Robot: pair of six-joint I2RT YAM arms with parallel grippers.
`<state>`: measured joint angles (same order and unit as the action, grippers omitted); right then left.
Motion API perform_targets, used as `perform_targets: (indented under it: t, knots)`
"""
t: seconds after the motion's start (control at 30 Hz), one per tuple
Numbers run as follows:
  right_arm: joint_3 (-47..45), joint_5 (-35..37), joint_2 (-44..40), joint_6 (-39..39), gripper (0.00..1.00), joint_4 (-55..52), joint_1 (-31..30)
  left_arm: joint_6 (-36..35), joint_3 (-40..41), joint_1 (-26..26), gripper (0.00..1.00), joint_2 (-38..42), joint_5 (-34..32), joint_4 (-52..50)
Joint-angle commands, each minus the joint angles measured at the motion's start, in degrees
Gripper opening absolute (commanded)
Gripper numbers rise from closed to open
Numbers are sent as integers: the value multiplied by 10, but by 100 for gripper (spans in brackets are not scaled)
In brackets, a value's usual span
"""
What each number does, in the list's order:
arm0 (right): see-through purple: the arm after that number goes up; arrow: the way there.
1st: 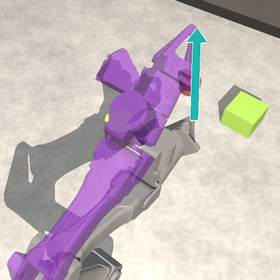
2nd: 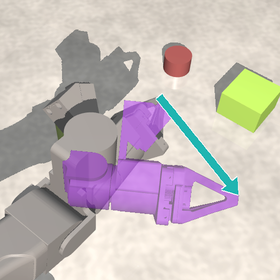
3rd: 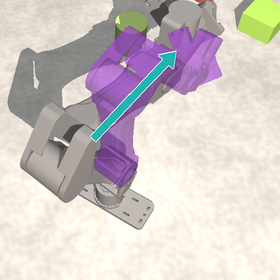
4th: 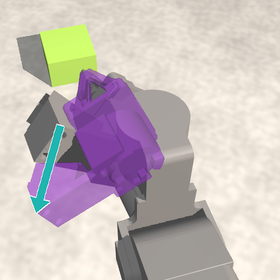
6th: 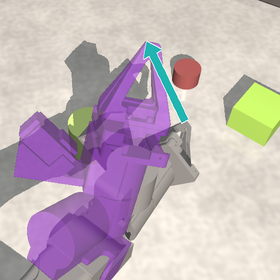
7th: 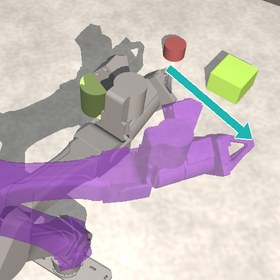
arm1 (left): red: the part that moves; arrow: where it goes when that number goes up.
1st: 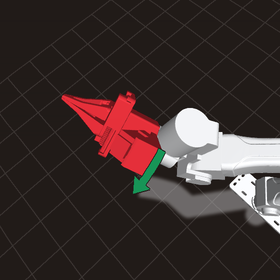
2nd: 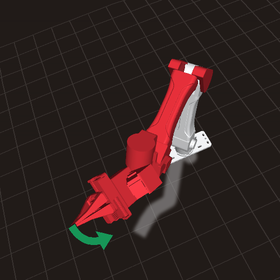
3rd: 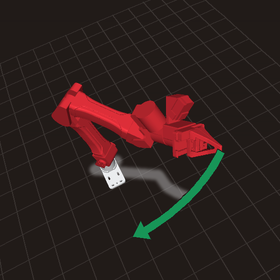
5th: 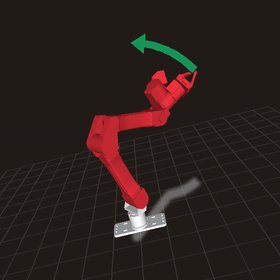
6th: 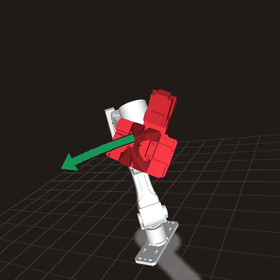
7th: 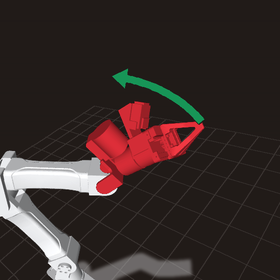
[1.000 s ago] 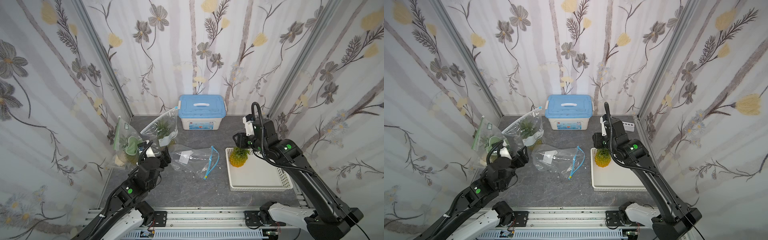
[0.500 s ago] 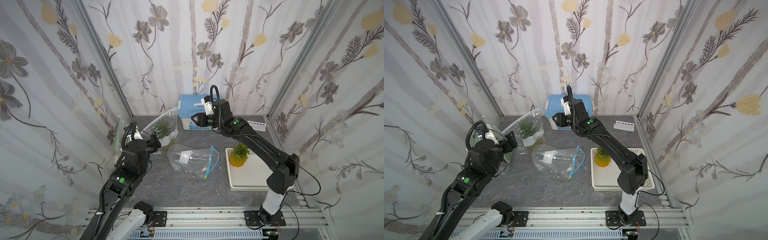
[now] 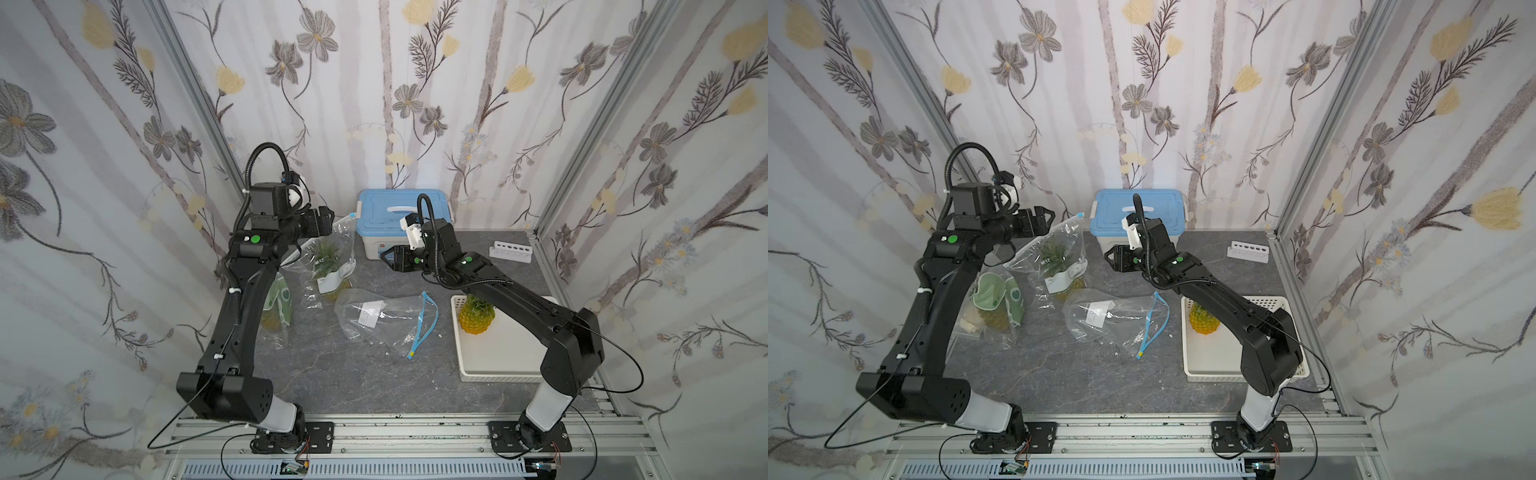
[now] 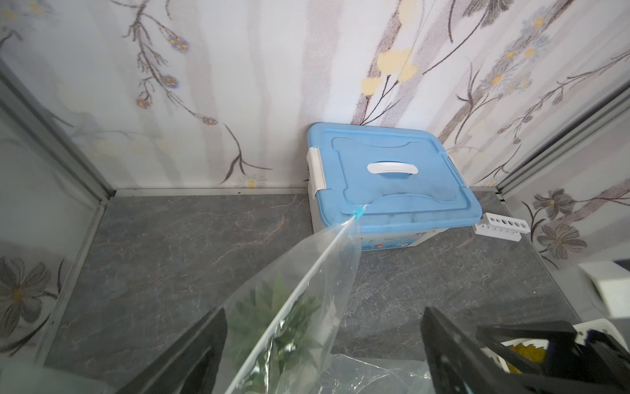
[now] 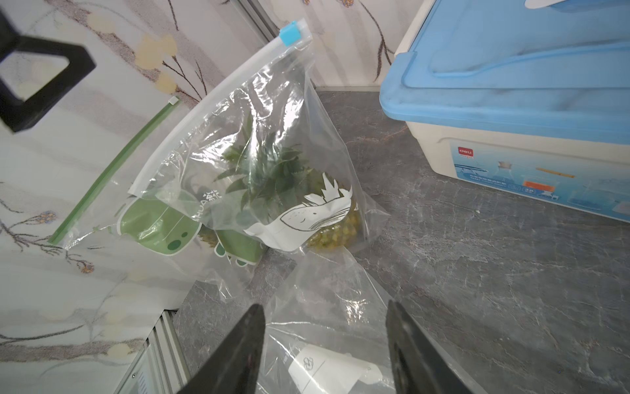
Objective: Open the zip-top bag and take out the pineapple
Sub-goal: Pick up the zipper food storage bag at the center of the board.
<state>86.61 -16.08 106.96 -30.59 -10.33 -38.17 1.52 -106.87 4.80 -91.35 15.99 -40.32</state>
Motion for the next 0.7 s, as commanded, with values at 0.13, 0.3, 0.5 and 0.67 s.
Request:
perform_targets:
  t: [0.13,0.3,0.5,0.67]
  knots:
    - [-87,10,-73,-3,58,46,-10,-141,-292,7,88,-238,16,-265]
    - [-113,34,-96,0,58,38,-9,-149,-363,25,85,-296,28,-310]
    - [-124,26,-94,-6,58,46,-10,-159,-274,49,76,-264,-31,-308]
    - [-139,27,-104,-10,57,54,-10,-142,-209,49,0,-243,-80,-300]
